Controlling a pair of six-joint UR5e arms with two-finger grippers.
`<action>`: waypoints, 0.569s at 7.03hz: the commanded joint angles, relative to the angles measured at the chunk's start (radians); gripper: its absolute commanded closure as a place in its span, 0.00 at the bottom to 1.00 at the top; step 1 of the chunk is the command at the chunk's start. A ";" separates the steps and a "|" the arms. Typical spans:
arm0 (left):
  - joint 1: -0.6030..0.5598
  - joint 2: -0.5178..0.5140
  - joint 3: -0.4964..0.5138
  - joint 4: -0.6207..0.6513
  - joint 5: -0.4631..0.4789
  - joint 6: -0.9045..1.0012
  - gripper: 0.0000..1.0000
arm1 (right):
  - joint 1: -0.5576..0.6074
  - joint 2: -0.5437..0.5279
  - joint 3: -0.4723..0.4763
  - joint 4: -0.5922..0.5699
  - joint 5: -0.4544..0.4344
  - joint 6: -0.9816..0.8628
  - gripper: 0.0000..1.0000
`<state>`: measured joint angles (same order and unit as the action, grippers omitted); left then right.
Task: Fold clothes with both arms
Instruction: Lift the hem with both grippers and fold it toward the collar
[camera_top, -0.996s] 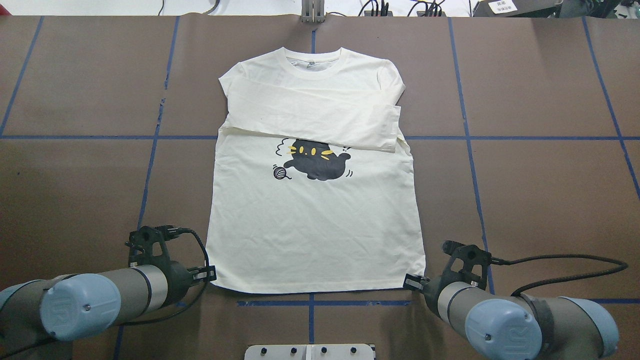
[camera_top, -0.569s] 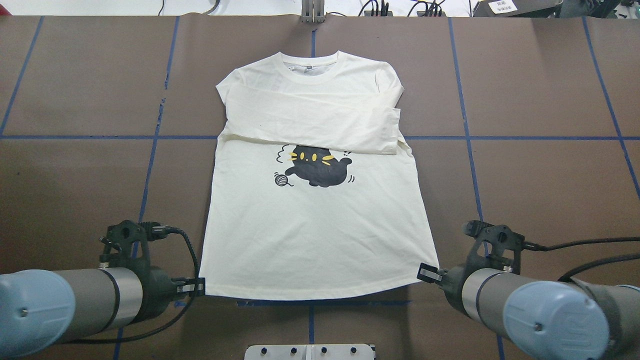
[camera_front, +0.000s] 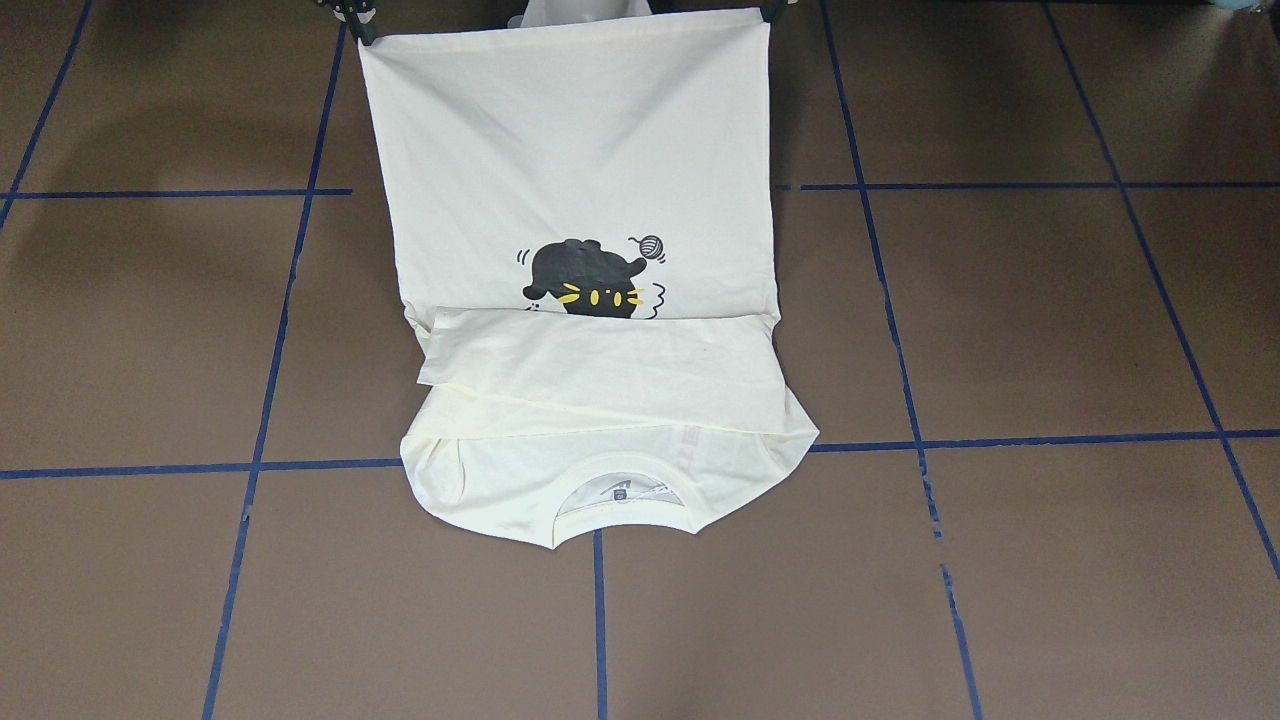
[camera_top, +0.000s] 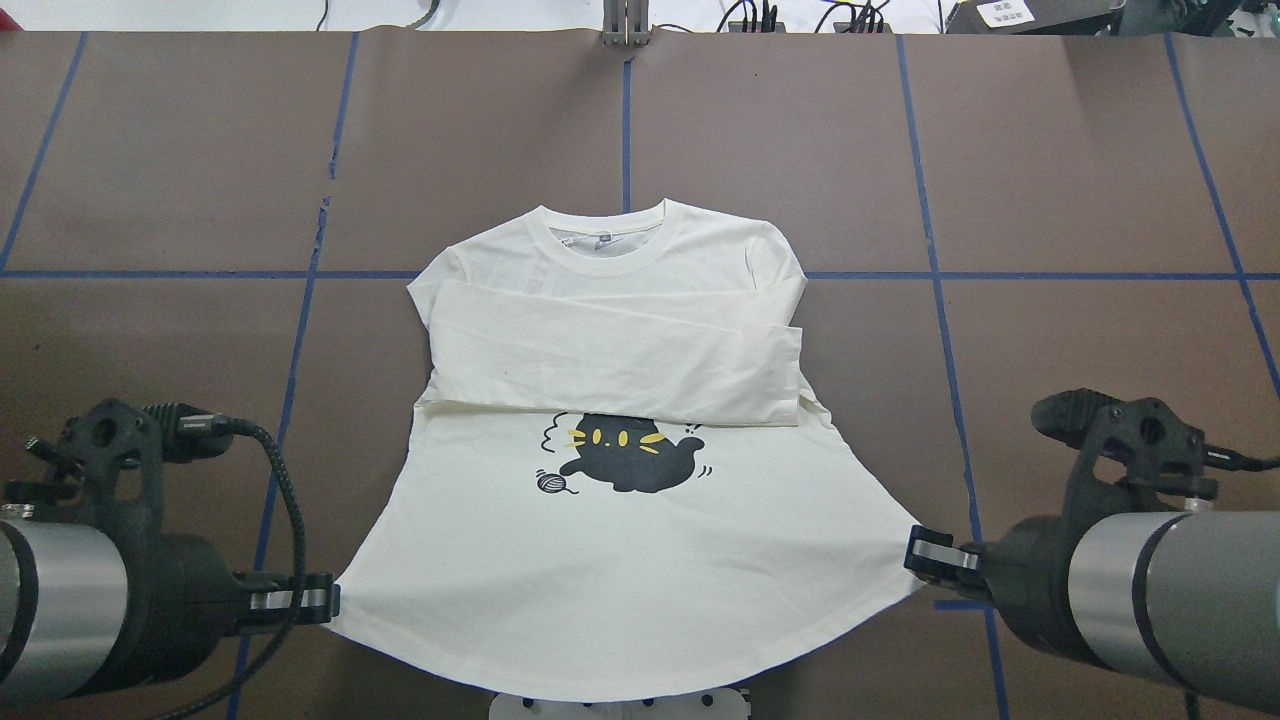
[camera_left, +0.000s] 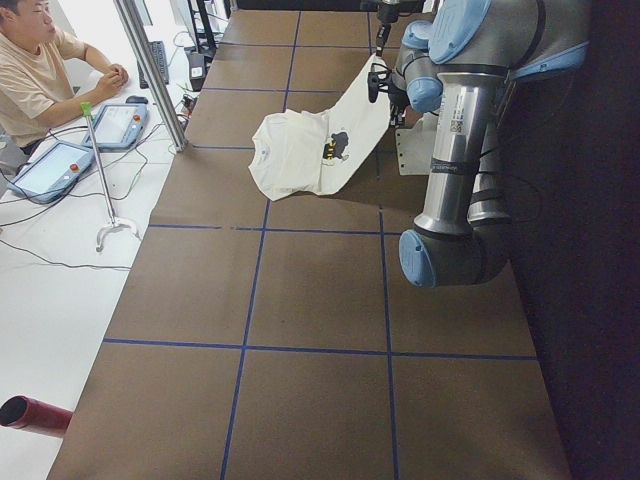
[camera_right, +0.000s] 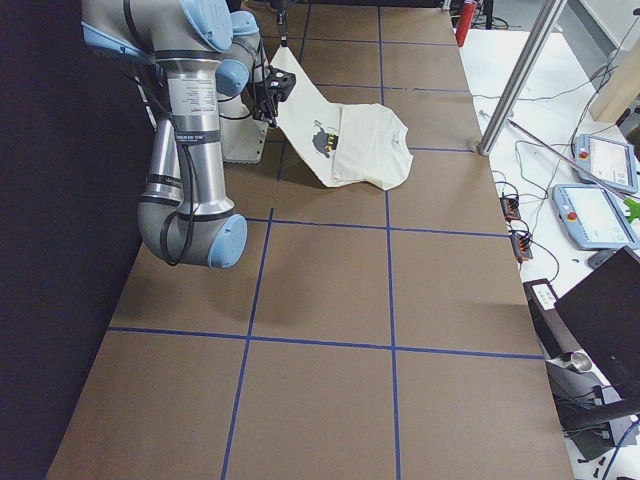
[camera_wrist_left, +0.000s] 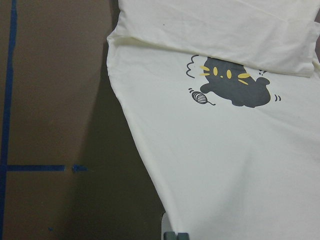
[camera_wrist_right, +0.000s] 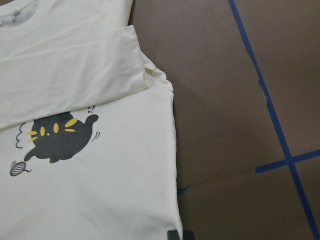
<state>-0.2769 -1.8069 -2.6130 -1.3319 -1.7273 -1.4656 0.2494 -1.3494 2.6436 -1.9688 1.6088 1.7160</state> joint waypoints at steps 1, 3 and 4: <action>-0.155 -0.128 0.146 0.011 -0.001 0.153 1.00 | 0.155 0.189 -0.202 -0.013 0.011 -0.070 1.00; -0.341 -0.234 0.359 -0.001 -0.021 0.325 1.00 | 0.313 0.251 -0.350 0.005 0.034 -0.239 1.00; -0.396 -0.287 0.461 -0.030 -0.021 0.371 1.00 | 0.359 0.265 -0.454 0.084 0.034 -0.269 1.00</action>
<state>-0.5908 -2.0293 -2.2789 -1.3367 -1.7440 -1.1668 0.5355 -1.1083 2.3048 -1.9481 1.6381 1.5068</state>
